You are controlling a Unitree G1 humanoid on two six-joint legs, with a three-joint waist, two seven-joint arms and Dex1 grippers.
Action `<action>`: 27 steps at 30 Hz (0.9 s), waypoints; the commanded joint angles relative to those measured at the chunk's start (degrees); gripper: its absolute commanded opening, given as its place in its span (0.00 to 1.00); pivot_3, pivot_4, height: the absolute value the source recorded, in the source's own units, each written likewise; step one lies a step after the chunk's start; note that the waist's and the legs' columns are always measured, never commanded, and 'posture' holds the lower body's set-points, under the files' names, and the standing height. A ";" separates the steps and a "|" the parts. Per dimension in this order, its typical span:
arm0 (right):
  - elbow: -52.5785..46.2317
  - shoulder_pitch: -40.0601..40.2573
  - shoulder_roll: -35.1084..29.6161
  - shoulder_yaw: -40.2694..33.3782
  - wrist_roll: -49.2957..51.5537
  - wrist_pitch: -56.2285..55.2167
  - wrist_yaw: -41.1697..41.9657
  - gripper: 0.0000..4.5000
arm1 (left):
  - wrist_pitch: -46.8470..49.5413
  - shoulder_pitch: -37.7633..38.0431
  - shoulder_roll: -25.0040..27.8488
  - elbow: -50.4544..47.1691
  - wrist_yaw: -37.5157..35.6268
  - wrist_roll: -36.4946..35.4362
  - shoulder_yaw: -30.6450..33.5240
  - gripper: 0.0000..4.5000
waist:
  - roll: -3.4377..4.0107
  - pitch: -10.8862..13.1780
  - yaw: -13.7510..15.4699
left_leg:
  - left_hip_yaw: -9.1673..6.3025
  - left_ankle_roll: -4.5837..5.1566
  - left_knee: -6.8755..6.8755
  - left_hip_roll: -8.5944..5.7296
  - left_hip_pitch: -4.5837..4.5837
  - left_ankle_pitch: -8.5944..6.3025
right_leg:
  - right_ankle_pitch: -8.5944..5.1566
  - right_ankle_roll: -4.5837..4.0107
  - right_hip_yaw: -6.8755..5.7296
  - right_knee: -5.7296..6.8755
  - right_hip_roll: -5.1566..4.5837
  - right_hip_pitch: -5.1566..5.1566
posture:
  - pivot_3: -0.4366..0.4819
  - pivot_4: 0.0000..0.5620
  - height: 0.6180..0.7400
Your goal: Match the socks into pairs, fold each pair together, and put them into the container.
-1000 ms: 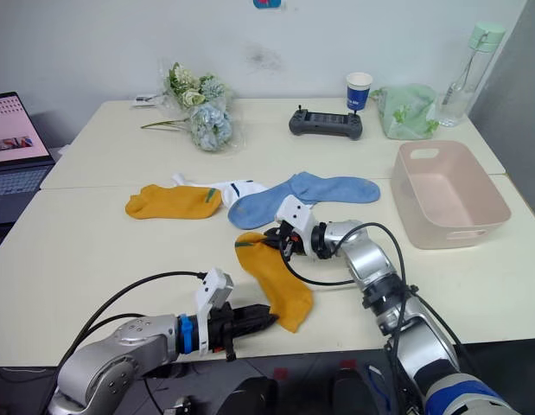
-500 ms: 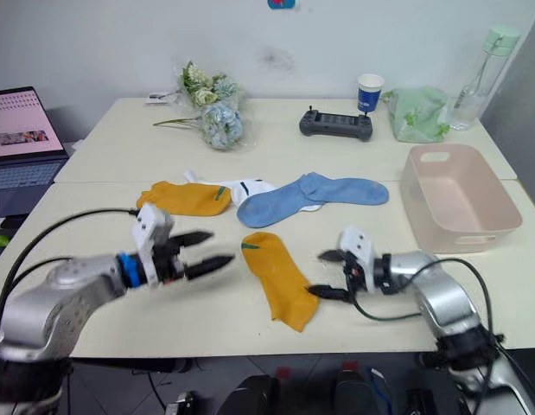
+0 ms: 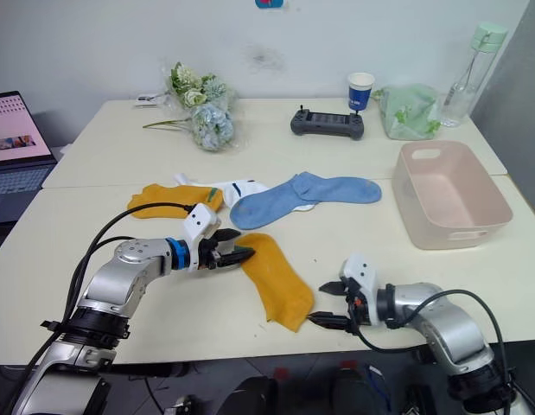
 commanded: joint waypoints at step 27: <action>23.57 -20.22 -4.29 0.38 -4.95 -10.71 8.10 0.00 | 28.24 32.81 -16.07 -49.08 29.47 -16.48 15.13 0.01 | -0.01 0.00 0.58 | 0.10 0.04 0.03 0.02 0.01 -0.02 | 0.00 0.00 0.07 0.00 -0.05 0.05 | 0.48 0.27 1.00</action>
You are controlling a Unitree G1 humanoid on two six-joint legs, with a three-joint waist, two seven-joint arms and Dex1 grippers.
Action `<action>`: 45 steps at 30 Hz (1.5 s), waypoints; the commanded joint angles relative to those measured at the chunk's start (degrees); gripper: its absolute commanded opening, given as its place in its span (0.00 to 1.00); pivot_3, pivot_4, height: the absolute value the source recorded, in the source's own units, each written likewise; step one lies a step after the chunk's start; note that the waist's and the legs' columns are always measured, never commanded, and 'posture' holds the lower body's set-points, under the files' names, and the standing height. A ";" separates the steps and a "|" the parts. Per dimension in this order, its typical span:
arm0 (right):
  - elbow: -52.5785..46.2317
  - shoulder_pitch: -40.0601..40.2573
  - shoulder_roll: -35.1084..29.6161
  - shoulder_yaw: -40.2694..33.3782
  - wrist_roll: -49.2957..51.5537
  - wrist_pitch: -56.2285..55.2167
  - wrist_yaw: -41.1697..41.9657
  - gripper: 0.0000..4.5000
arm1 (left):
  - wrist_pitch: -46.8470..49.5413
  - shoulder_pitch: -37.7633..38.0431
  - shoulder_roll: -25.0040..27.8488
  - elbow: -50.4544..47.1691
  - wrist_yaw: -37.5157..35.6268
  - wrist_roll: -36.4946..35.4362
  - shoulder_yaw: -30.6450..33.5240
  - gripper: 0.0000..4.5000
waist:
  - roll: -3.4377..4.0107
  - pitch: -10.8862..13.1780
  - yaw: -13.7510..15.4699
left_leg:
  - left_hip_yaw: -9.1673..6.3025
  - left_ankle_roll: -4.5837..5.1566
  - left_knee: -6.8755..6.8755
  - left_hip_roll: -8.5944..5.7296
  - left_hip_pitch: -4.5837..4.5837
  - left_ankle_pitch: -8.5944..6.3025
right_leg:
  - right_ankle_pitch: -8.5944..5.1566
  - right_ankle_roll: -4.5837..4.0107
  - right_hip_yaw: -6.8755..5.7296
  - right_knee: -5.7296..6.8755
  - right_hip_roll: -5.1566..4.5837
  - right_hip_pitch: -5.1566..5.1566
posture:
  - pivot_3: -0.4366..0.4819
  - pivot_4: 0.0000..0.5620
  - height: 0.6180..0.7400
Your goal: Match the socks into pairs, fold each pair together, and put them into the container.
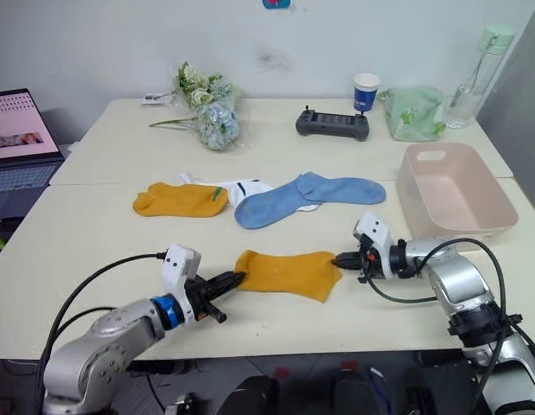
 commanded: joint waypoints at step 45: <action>-10.76 9.27 -1.37 -6.18 -0.21 0.25 -6.36 0.00 | -9.36 -1.68 13.25 9.75 -12.76 -0.56 -2.22 0.00 | 0.03 0.00 -0.05 | -0.09 0.02 -0.06 0.01 0.01 -0.01 | 0.00 -0.01 -0.01 -0.15 -0.18 0.05 | 0.48 0.27 1.00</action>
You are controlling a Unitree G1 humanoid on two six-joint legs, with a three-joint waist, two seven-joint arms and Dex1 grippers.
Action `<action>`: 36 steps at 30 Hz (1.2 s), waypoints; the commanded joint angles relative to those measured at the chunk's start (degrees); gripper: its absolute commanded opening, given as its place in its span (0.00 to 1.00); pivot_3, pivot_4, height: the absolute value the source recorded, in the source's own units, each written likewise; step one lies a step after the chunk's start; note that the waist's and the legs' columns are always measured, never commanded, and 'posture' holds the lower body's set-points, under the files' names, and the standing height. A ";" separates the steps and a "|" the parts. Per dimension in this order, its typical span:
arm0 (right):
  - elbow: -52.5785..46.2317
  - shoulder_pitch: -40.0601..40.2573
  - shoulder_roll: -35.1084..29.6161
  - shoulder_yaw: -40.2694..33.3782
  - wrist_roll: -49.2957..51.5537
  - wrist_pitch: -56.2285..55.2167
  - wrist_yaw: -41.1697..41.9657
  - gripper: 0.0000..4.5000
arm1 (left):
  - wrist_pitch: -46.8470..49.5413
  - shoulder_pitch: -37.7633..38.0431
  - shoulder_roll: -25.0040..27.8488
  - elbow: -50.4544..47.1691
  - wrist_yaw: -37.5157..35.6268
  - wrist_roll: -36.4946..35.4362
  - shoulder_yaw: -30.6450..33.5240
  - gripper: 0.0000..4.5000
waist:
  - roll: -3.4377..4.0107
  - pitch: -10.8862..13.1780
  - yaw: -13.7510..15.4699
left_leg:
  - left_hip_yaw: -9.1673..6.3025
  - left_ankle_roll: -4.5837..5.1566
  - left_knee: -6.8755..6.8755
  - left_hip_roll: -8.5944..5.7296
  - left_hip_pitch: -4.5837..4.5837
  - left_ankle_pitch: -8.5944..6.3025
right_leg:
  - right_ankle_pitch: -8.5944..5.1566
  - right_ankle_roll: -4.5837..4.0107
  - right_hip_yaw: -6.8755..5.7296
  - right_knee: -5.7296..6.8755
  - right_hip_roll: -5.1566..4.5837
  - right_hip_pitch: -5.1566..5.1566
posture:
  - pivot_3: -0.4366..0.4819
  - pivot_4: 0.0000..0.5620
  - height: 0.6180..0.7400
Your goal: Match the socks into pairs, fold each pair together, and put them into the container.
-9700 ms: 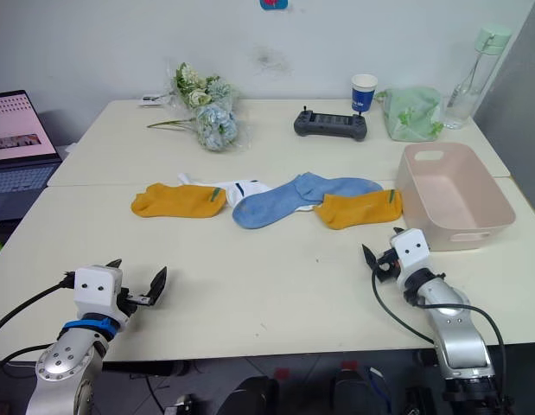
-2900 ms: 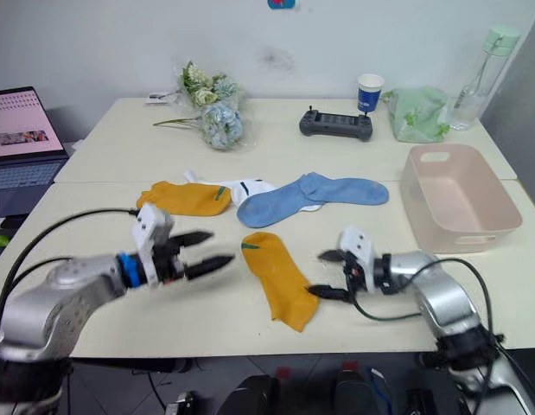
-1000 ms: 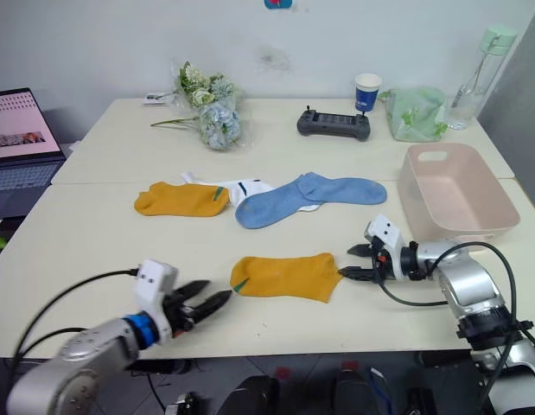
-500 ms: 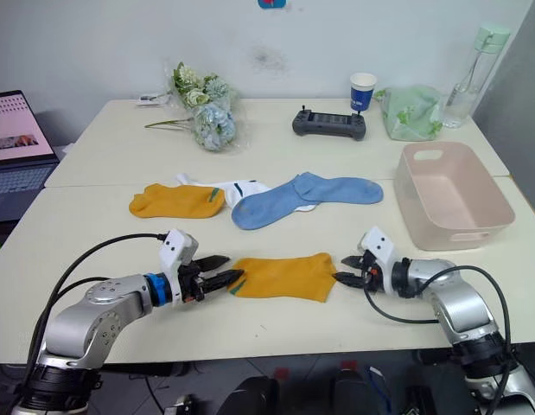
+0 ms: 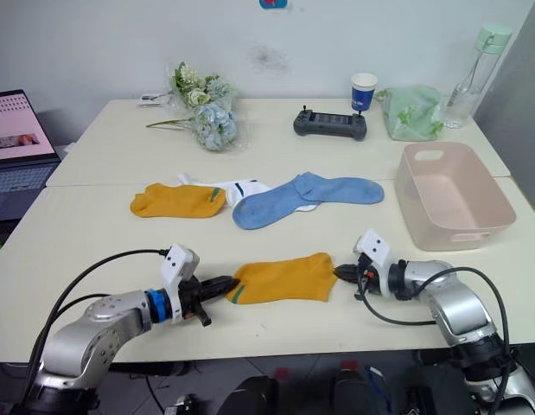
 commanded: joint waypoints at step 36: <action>-6.05 4.41 -7.18 6.31 -10.03 -32.47 12.17 0.54 | -42.44 4.39 10.13 3.70 -16.27 19.35 -5.15 0.72 | 0.02 0.02 0.32 | 0.00 0.07 -0.04 -0.02 0.07 -0.04 | 0.05 0.08 -0.16 -0.39 -0.02 0.31 | 0.48 0.27 1.00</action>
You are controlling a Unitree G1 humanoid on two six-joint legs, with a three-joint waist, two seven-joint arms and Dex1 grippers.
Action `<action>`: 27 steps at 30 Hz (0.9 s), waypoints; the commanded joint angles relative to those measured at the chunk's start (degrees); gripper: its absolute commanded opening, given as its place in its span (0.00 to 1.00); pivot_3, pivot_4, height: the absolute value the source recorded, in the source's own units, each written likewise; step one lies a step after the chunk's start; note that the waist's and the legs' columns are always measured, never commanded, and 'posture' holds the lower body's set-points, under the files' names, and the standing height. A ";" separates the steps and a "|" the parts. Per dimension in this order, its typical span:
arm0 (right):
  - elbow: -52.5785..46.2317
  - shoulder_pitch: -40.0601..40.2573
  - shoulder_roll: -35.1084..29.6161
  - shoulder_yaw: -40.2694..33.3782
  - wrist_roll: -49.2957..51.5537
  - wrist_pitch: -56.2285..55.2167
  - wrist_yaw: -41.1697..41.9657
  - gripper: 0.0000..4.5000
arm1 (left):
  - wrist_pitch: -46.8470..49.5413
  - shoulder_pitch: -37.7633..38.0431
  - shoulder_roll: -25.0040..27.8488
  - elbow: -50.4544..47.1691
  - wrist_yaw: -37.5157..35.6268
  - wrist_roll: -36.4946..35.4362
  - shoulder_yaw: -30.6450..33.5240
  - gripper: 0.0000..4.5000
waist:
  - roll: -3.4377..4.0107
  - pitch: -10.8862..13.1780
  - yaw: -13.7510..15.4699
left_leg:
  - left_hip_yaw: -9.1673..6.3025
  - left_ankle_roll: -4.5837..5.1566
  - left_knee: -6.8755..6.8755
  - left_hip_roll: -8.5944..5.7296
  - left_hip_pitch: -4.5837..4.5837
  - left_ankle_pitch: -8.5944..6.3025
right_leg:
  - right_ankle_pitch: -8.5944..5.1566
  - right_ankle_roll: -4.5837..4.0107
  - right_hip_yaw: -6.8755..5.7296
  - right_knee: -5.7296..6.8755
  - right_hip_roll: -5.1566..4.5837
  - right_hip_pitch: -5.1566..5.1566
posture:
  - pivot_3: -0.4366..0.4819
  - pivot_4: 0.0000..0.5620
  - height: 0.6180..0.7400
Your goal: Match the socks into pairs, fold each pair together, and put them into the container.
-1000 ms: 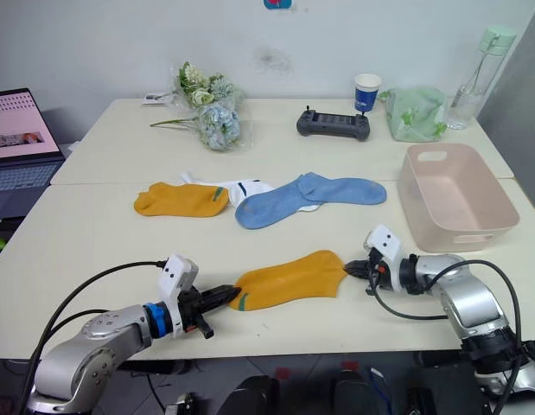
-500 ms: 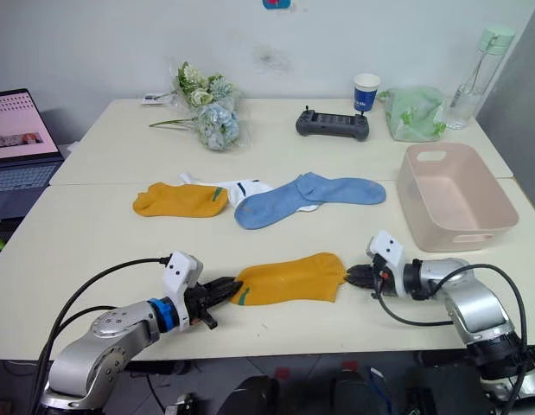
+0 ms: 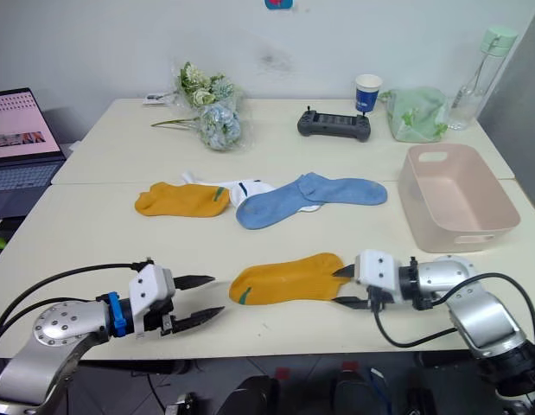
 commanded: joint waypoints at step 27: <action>12.22 -3.99 3.07 1.48 -3.96 -13.69 0.90 0.00 | -4.17 -7.58 -4.02 6.61 1.14 4.69 -7.60 0.01 | 0.02 -0.01 -0.09 | 0.01 0.14 -0.01 0.03 0.54 -0.08 | 0.13 0.08 0.09 -0.18 0.27 0.47 | 0.48 0.27 1.00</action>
